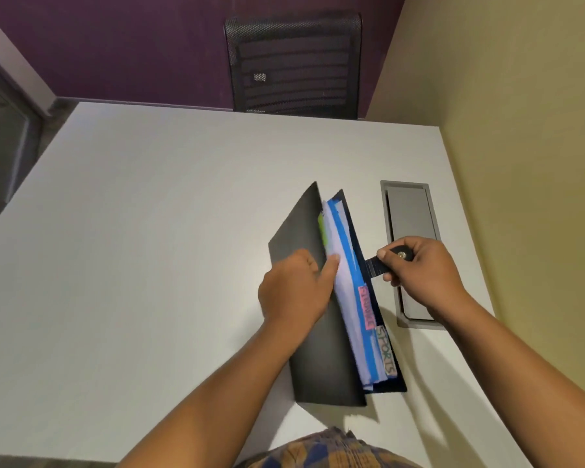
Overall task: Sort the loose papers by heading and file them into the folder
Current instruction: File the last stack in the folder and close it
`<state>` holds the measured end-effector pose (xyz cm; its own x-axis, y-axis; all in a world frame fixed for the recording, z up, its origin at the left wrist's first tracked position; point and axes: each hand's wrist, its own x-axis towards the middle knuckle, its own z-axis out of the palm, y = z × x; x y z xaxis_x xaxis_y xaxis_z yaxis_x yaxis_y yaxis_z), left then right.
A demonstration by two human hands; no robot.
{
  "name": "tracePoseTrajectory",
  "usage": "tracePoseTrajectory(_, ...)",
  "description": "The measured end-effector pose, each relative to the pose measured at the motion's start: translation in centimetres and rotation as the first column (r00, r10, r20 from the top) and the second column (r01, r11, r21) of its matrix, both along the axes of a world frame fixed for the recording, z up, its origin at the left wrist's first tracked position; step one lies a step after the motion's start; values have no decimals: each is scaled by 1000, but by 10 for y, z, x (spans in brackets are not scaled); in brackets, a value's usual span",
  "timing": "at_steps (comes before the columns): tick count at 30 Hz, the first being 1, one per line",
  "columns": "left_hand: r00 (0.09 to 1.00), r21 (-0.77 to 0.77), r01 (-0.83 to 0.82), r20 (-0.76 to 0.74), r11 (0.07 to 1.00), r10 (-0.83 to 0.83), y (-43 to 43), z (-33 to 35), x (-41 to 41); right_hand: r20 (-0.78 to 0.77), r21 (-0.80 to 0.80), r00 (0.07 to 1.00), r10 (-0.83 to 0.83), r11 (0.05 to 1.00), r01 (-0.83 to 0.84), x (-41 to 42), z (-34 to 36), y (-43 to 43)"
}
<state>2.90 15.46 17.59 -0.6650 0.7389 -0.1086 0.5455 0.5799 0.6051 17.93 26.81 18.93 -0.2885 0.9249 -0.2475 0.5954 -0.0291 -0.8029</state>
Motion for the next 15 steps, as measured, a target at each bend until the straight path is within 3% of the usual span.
tracePoseTrajectory(5,982,-108,189,17,976,-188,-2,-46,11,83,-37,996,-31,999,34,14,-34,15)
tracePoseTrajectory(9,930,-299,367,94,881,-356,-27,-104,4,186,-51,981,-48,997,58,26,-65,24)
tracePoseTrajectory(12,887,-392,461,176,796,-427,-41,-130,-1,255,-98,967,7,995,18,31,-88,27)
tracePoseTrajectory(15,875,-430,478,162,766,-456,-46,-143,-8,294,-158,950,101,986,-56,33,-110,22)
